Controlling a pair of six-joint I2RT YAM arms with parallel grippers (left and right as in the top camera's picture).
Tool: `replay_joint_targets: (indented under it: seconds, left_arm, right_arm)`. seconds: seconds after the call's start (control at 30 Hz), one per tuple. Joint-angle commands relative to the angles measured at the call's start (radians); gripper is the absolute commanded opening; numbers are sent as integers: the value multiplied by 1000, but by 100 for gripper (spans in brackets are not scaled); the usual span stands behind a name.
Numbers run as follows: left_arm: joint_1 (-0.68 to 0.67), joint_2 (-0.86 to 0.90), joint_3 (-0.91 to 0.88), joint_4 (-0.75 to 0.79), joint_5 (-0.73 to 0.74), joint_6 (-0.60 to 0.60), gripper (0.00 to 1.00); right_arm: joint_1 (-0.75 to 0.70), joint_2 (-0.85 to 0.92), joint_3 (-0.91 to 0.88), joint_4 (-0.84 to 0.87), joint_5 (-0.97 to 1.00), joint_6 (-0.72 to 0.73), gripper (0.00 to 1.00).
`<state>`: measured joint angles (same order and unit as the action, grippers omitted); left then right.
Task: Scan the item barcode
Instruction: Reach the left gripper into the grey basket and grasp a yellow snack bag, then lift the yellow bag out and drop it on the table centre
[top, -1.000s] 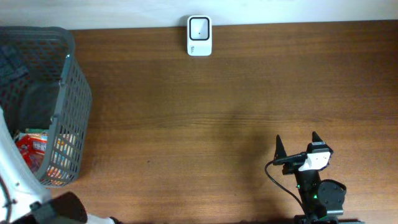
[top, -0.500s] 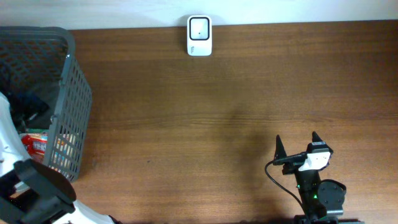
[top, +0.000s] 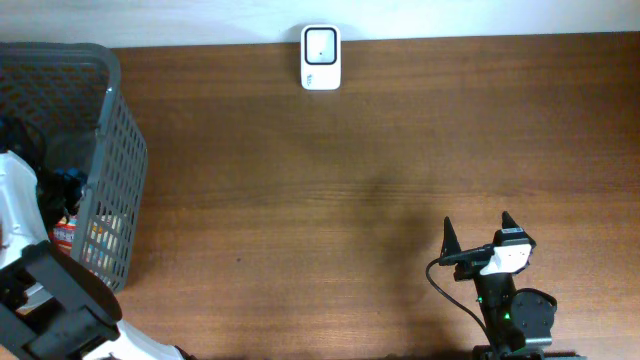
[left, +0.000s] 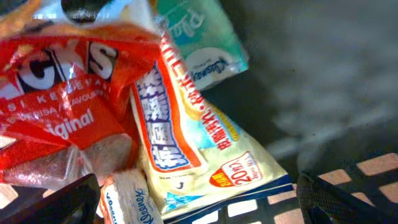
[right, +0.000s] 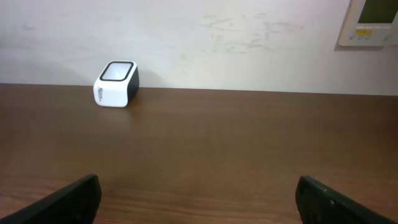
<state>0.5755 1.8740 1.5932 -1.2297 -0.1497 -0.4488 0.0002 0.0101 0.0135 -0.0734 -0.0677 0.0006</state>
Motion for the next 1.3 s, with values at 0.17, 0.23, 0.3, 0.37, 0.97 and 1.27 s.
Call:
replay_joint_targets:
  seconds: [0.17, 0.23, 0.3, 0.37, 0.97, 1.27]
  left_arm:
    - [4, 11, -204, 245, -93, -97, 84]
    - [3, 12, -205, 267, -75, -97, 29]
    - [3, 12, -205, 267, -75, -97, 14]
    - [3, 11, -205, 248, -75, -97, 0]
    - [-514, -583, 162, 400, 644, 148, 0]
    - [-1078, 19, 162, 535, 350, 354, 0]
  right_arm:
    - [5, -7, -8, -2, 9, 7, 98]
    - [5, -6, -8, -2, 9, 7, 98]
    - [5, -6, -8, -2, 9, 7, 98]
    - [5, -7, -8, -2, 9, 7, 98]
    - [5, -6, -8, -2, 9, 7, 98]
    - [5, -6, -8, -2, 9, 7, 98]
